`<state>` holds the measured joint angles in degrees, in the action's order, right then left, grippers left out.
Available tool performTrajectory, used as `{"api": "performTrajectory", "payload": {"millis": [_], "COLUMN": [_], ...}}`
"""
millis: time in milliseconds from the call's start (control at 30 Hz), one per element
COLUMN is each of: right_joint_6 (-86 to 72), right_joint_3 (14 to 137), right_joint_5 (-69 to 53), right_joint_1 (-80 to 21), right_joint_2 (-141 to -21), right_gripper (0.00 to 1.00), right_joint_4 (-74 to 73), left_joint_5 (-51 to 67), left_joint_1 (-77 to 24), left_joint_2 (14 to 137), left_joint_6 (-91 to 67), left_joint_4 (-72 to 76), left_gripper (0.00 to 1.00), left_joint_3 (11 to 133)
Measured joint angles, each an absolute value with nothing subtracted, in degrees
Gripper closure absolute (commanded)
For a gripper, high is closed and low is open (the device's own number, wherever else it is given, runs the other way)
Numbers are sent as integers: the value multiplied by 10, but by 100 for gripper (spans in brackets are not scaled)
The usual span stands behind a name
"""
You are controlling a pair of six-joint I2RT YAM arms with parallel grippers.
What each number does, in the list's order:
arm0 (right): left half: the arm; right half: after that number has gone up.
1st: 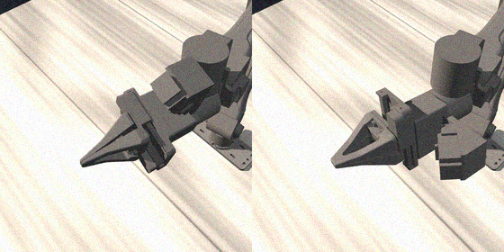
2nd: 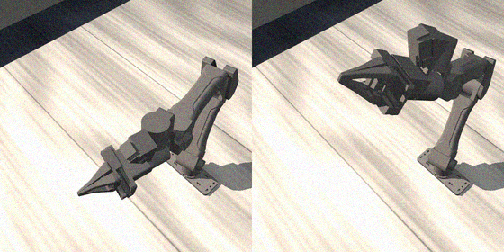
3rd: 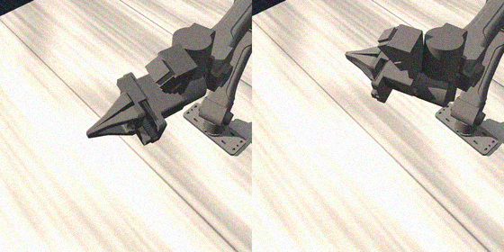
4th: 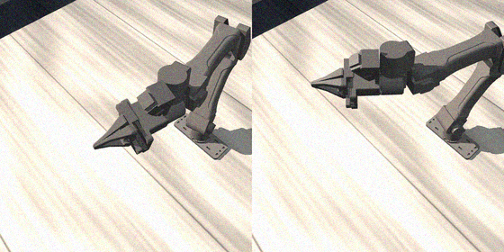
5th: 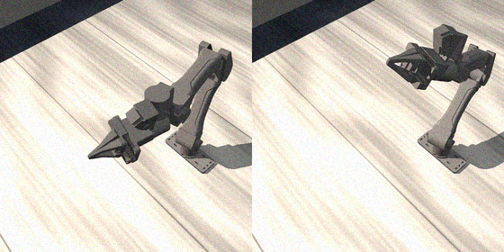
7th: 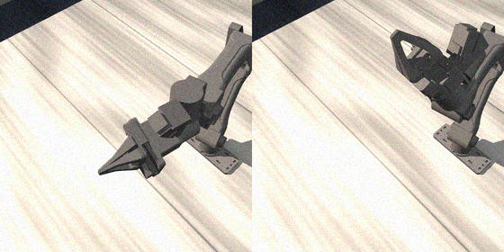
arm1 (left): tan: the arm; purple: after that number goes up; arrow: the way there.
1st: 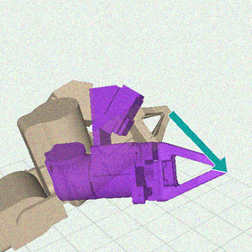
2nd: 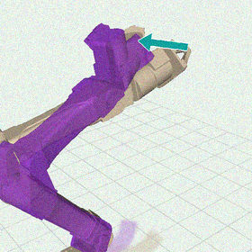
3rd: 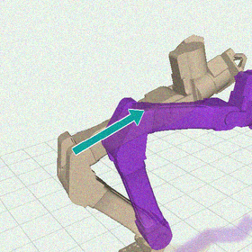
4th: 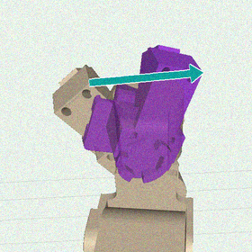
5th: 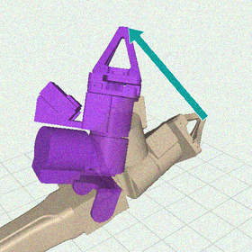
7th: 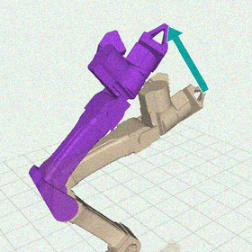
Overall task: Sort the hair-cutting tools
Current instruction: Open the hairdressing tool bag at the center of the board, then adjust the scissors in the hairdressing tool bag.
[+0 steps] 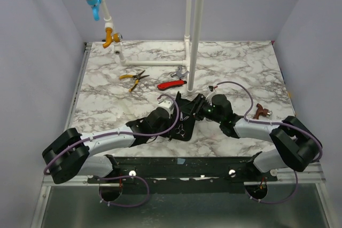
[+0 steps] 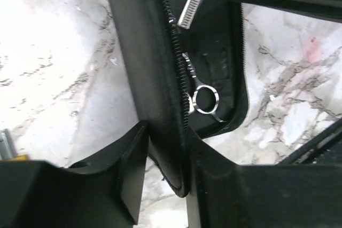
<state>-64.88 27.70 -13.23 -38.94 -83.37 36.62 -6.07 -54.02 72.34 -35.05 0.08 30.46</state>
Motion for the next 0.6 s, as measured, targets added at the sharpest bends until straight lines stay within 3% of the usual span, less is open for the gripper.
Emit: {"api": "performTrajectory", "payload": {"millis": [167,367,600], "right_joint_6": [-612,-540,-499], "right_joint_3": [277,277,262], "right_joint_5": [-103,1,86], "right_joint_1": [-389,-389,-370], "right_joint_2": [-761,-647,-662], "right_gripper": [44,47,51], "right_joint_4": [291,167,102], "left_joint_5": [-92,-112,-114], "left_joint_1": [-540,-540,-542], "left_joint_2": [715,679,640], "left_joint_6": [-356,-360,-366], "left_joint_4": [-18,-34,-44], "left_gripper": [81,85,86], "left_joint_3": [308,299,269]}}
